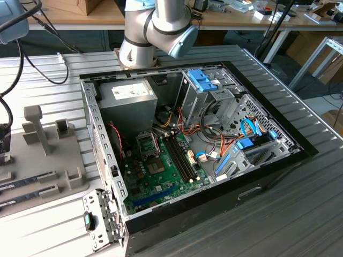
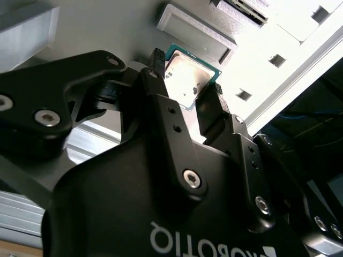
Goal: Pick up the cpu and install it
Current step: 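Pick up the cpu and move it towards the insertion slot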
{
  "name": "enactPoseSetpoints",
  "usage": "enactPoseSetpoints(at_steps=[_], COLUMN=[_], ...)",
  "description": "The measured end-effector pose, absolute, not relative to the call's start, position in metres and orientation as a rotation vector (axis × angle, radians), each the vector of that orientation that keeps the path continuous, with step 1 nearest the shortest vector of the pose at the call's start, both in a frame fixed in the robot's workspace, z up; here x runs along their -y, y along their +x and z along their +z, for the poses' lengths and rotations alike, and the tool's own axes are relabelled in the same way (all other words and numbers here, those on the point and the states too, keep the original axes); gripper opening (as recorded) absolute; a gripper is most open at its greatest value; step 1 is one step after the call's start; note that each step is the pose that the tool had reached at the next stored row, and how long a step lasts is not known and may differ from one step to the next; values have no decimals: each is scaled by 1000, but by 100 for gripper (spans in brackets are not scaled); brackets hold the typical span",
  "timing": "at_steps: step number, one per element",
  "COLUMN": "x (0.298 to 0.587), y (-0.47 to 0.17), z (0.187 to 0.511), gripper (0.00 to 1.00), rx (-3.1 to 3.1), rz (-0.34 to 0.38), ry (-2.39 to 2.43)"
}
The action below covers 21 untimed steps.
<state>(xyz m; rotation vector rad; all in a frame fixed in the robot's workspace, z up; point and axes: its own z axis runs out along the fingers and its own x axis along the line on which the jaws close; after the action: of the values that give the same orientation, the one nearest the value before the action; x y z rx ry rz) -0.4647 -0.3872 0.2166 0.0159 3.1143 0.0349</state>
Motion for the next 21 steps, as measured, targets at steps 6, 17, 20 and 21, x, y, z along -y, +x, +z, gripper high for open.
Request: enactPoseSetpoints(at_steps=[6, 17, 20, 21], x=[387, 387, 387, 387], y=[-465, -465, -465, -465], z=[218, 220, 221, 221], gripper=[47, 47, 47, 47], rx=[-3114, -3114, -3114, -3114], rz=[35, 35, 36, 36], ry=[16, 16, 16, 16])
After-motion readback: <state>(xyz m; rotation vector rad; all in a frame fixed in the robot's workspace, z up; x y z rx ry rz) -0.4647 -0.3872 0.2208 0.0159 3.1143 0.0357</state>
